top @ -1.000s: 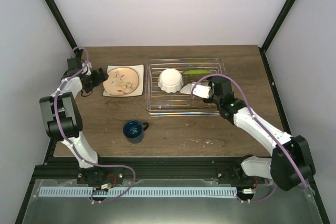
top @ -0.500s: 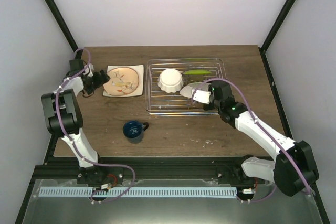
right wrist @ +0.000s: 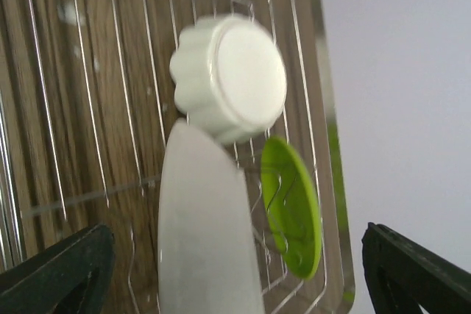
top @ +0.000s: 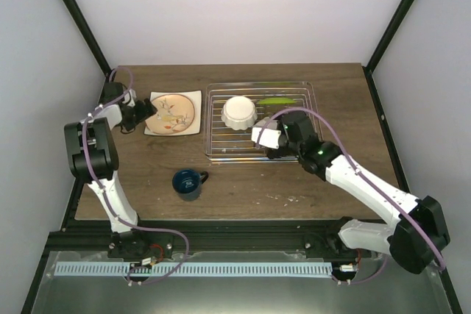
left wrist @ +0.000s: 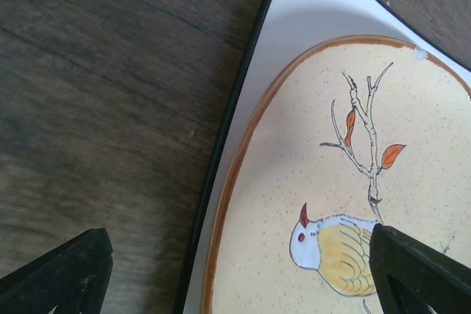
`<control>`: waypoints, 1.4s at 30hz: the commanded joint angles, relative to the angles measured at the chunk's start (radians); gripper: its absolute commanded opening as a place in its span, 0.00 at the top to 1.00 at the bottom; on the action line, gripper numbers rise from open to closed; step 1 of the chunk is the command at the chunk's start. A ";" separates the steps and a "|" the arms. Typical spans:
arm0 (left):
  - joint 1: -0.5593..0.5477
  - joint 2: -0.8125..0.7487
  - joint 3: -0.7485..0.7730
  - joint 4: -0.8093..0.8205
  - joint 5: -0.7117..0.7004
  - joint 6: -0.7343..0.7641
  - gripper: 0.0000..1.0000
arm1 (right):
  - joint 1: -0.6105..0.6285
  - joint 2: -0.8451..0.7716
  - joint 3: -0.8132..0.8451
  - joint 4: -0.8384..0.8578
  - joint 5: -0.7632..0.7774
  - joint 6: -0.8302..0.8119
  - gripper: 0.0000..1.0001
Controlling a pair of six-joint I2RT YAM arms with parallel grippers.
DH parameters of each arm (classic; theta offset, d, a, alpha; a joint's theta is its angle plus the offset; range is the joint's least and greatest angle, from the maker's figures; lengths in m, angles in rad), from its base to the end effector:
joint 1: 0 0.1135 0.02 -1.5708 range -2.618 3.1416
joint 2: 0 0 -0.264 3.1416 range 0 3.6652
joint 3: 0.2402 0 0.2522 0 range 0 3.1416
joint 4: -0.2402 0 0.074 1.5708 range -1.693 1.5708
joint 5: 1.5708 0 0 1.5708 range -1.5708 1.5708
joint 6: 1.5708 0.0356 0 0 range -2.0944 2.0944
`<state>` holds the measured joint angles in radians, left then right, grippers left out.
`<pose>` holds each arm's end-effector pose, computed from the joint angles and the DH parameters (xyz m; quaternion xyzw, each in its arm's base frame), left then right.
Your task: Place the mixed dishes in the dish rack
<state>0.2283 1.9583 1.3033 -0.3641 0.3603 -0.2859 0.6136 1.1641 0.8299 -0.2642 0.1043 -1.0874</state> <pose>0.3991 0.0798 0.1649 -0.1935 0.9279 -0.1801 0.2629 0.2123 0.1450 0.2707 -0.6475 0.6007 -0.1543 0.4428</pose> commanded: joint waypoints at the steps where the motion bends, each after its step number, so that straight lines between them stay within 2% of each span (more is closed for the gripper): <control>1: -0.016 0.035 0.054 0.018 -0.021 0.009 0.09 | 0.056 0.035 0.089 -0.003 -0.031 0.124 0.09; 7: -0.025 0.050 0.081 0.020 -0.032 0.003 0.53 | 0.062 0.090 0.119 0.006 -0.008 0.130 0.13; 10: -0.026 0.056 0.081 0.018 -0.038 0.008 0.68 | 0.063 0.098 0.116 0.011 0.006 0.119 0.13; 13: -0.026 0.067 0.074 0.020 -0.035 0.013 0.77 | 0.063 0.100 0.109 0.017 0.012 0.118 0.13; 17: -0.025 0.078 0.059 0.034 -0.023 0.009 0.80 | 0.063 0.105 0.107 0.017 0.011 0.124 0.13; 29: -0.026 0.092 0.003 0.094 0.052 0.009 0.76 | 0.063 0.126 0.101 0.031 0.018 0.129 0.13; 36: -0.026 0.105 0.003 0.105 0.090 0.013 0.79 | 0.063 0.135 0.098 0.034 0.021 0.140 0.13; 38: -0.027 0.114 0.010 0.100 0.101 0.017 0.83 | 0.063 0.141 0.099 0.033 0.024 0.147 0.13; 41: -0.026 0.129 0.024 0.085 0.121 0.016 0.98 | 0.063 0.148 0.104 0.033 0.025 0.160 0.14; 42: -0.026 0.134 0.029 0.081 0.136 0.013 1.00 | 0.063 0.152 0.106 0.032 0.025 0.168 0.14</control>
<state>0.2100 2.0434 1.3182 -0.2489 0.5037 -0.2901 0.6704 1.3018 0.9081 -0.2455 0.1177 -0.9550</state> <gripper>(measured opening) 0.091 0.868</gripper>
